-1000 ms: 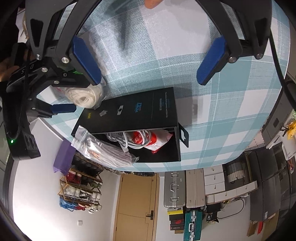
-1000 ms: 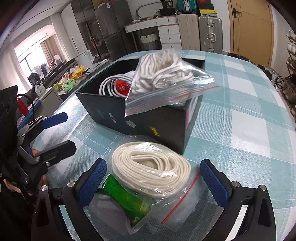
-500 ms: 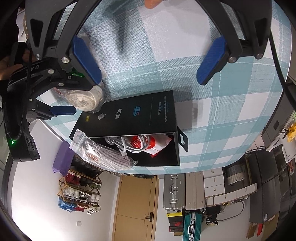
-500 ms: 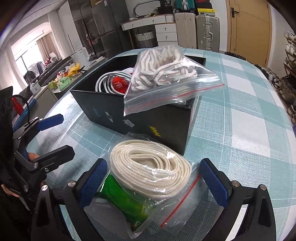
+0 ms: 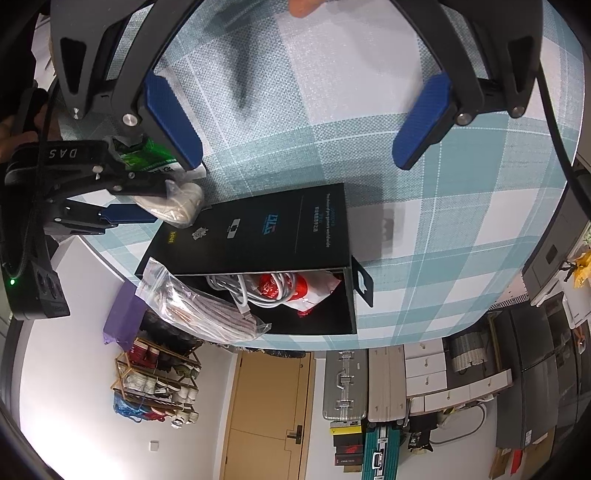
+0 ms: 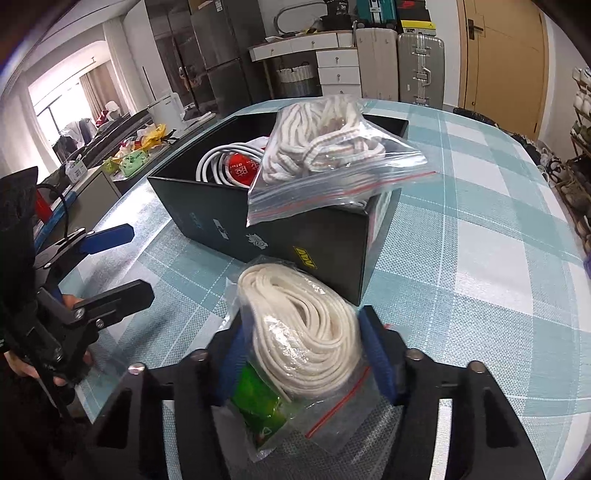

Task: Organize soft objects
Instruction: 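Grasp the green medicine packet with the left tool while the right tool holds the rope bag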

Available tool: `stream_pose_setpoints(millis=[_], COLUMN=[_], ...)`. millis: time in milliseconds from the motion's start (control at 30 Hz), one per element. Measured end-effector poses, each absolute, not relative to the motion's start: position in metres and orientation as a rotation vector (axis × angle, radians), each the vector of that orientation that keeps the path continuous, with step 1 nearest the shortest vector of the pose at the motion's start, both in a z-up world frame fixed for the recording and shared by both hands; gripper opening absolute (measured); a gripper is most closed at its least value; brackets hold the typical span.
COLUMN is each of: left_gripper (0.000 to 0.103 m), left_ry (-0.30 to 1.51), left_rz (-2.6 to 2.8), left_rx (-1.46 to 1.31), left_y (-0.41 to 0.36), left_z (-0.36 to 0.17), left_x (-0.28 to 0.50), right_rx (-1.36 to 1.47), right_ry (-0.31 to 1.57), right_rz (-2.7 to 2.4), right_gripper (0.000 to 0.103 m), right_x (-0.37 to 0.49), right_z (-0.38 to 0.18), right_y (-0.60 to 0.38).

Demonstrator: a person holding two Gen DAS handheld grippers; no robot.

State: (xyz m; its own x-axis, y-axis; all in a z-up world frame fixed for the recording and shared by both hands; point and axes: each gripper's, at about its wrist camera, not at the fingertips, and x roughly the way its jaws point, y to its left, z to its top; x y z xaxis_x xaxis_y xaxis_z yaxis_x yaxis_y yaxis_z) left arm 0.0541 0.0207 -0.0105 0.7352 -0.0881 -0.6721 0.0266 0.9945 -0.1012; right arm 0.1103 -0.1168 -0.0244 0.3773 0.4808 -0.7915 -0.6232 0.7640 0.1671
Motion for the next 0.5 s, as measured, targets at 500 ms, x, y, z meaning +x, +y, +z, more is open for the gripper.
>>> stream_pose_setpoints(millis=[500], left_gripper=[0.103], left_ry=[0.771], left_rz=[-0.101], left_rx=[-0.069], left_y=[0.006], left_z=[-0.007], left_x=[0.055], right_rx=[-0.168], right_ry=[0.916], right_rz=[0.746], right_gripper=[0.037], right_x=[0.098], right_z=[-0.003], right_y=[-0.138])
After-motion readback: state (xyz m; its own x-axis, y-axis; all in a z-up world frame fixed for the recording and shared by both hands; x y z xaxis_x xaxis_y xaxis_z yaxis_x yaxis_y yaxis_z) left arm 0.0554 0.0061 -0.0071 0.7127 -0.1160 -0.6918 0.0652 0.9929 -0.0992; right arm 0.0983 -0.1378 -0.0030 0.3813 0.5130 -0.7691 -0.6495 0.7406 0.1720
